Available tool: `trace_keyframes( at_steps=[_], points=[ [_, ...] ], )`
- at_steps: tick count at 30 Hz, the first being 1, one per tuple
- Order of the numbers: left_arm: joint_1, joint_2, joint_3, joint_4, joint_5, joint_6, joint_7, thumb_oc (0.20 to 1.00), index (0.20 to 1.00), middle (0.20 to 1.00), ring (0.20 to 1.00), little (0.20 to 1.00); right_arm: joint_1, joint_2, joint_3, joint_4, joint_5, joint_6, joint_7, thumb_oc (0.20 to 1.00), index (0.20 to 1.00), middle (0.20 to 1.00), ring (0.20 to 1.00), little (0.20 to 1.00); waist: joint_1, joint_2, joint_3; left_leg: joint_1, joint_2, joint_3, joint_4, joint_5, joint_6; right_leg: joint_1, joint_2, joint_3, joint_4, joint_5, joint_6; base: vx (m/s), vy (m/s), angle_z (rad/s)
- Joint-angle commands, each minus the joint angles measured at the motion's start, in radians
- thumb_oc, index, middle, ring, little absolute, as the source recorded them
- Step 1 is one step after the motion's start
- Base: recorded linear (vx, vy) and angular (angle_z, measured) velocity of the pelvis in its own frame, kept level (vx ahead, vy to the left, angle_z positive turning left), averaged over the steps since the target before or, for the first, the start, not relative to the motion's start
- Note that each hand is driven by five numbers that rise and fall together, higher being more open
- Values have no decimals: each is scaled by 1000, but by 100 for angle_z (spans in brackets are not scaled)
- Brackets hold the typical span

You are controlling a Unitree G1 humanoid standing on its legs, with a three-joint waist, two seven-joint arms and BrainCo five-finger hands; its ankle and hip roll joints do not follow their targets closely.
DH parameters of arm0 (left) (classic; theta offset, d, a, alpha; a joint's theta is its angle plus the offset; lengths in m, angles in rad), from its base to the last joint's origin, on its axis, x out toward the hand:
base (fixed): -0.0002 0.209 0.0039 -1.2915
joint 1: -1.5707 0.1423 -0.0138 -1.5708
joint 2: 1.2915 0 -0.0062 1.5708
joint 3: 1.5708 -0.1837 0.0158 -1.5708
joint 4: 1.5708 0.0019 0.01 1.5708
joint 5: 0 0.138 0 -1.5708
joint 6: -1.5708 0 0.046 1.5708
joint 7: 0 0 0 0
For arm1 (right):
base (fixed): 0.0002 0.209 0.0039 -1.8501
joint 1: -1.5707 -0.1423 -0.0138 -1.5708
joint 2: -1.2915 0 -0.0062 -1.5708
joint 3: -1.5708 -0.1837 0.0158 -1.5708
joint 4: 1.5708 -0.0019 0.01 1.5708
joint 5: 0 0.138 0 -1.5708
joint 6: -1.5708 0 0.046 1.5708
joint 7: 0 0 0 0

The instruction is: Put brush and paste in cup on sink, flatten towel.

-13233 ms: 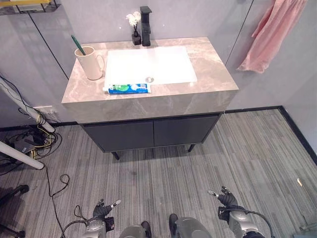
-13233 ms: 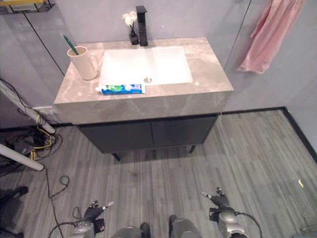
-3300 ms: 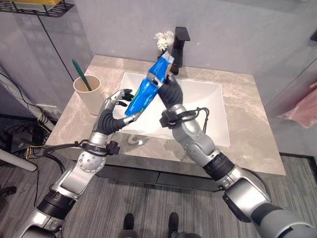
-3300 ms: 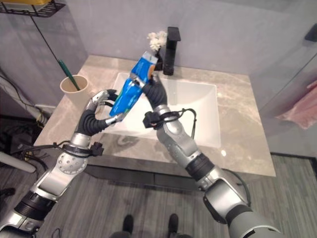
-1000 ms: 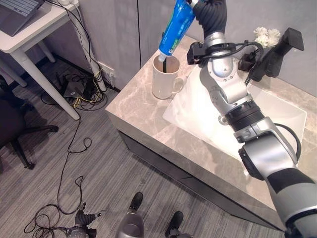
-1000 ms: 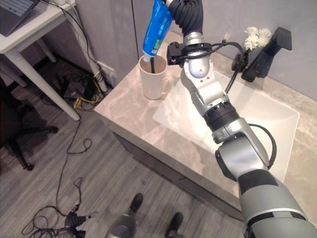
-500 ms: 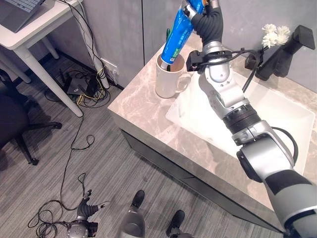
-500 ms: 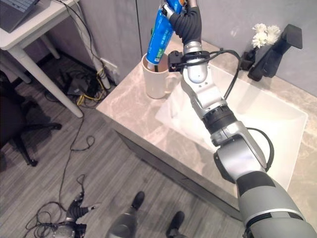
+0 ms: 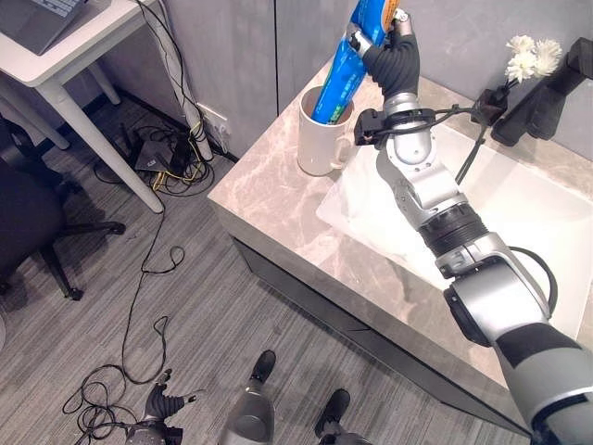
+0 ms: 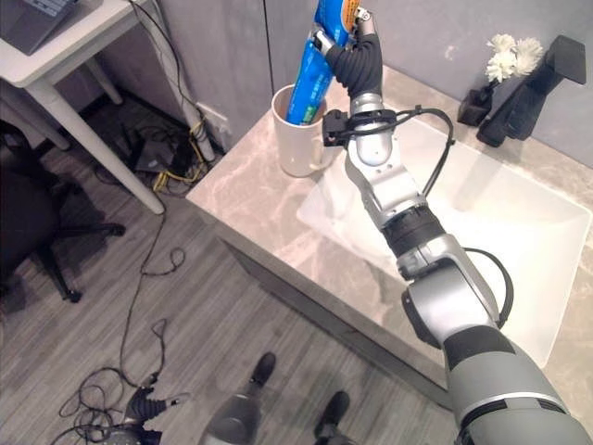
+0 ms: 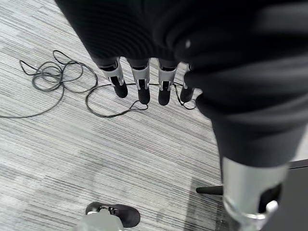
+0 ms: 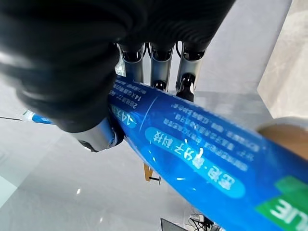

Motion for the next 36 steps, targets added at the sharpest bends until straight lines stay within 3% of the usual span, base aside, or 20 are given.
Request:
trace_keyframes(
  at_steps=[1,2,12,22,23,24,26,27,28,29,30,31,33,34,36],
  points=[
    [-6,49,0,-6,3,-27,19,1000,1000,1000,1000,1000,-20,-69,-7,-84,20,-38,28,959,959,959,959,959,25,-36,14,28,-38,2,13,-18,76,102,-80,67,6,17,87,0,0,0],
    [-8,48,1,-4,2,-27,20,1000,1000,1000,1000,1000,-18,-69,0,-92,22,-37,36,1000,1000,1000,1000,1000,23,-36,14,27,-38,3,15,-19,75,102,-80,67,6,17,87,7,1,-3],
    [-21,33,10,47,-4,-20,30,1000,1000,1000,1000,1000,-4,-36,13,-147,38,-48,46,1000,1000,1000,1000,1000,12,-43,7,41,-31,15,13,-23,73,107,-76,77,6,12,81,2,-5,-3],
    [-65,19,-12,18,1,-14,58,1000,1000,1000,1000,1000,35,22,-32,-352,-10,-68,-2,1000,1000,1000,1000,1000,-14,-38,-22,73,-26,29,3,-30,72,124,-73,87,6,6,76,5,-7,-2],
    [-80,-10,-27,112,21,-14,58,1000,1000,1000,1000,1000,26,18,-42,-352,-41,-61,-14,1000,1000,1000,1000,1000,-15,-39,-30,78,-26,29,1,-30,70,129,-73,85,6,3,75,63,-27,-2],
    [-266,-93,-19,167,-213,-23,85,1000,1000,1000,1000,1000,94,5,-64,-477,12,-121,2,1000,1000,1000,1000,1000,-65,-48,-48,101,-25,39,-1,-38,66,142,-71,94,6,5,73,75,0,3],
    [-298,-82,-21,146,-219,-32,78,1000,1000,1000,1000,1000,76,11,-56,-450,4,-100,-22,1000,1000,1000,1000,1000,-85,-45,-61,108,-19,55,-5,-38,64,139,-70,105,6,2,72,39,22,4],
    [-512,56,-149,-230,71,-83,223,1000,1000,1000,1000,1000,73,44,-43,-513,-78,-115,-40,1000,1000,1000,1000,1000,-115,-39,-73,114,-15,70,-7,-36,60,136,-70,120,6,7,71,-20,22,-31],
    [-160,32,14,-129,-34,1,61,1000,1000,1000,1000,1000,139,-207,-191,-626,-284,-79,-124,1000,1000,1000,1000,1000,-90,-15,-71,115,-19,58,-4,-34,59,147,-72,102,6,-1,73,-4,2,-33],
    [-48,40,81,-244,-108,-28,52,1000,1000,1000,1000,1000,176,-342,-243,-643,-367,-64,-108,1000,1000,1000,1000,1000,-83,-10,-73,121,-18,48,-6,-44,59,158,-71,90,6,-14,76,-51,6,-21],
    [20,77,145,-388,-154,-65,28,1000,1000,1000,1000,1000,229,-425,-315,-656,-415,-67,-178,1000,1000,1000,1000,1000,-88,1,-77,113,-23,41,-7,-31,60,158,-74,77,6,-5,78,-39,-6,9],
    [51,93,186,-477,-175,-84,16,1000,1000,1000,1000,1000,300,-458,-419,-672,-466,-73,-252,1000,1000,1000,1000,1000,-98,11,-81,113,-22,35,-9,-31,59,161,-76,69,6,-6,80,-43,15,8],
    [69,106,212,-547,-189,-89,3,1000,1000,1000,1000,1000,387,-479,-506,-692,-487,-82,-263,1000,1000,1000,1000,1000,-108,17,-87,113,-22,31,-12,-36,58,162,-76,62,6,-14,84,-15,3,12],
    [106,129,289,-669,-203,-112,-17,1000,1000,1000,1000,1000,578,-515,-697,-735,-582,-59,-329,1000,1000,1000,1000,1000,-133,34,-88,109,-23,31,-13,-28,57,154,-77,61,6,-11,85,-32,2,5],
    [119,135,315,-705,-218,-119,-26,1000,1000,1000,1000,1000,660,-517,-779,-750,-601,-52,-351,1000,1000,1000,1000,1000,-144,36,-95,108,-23,33,-14,-34,55,151,-76,65,6,-17,87,-16,1,2]
  ],
)
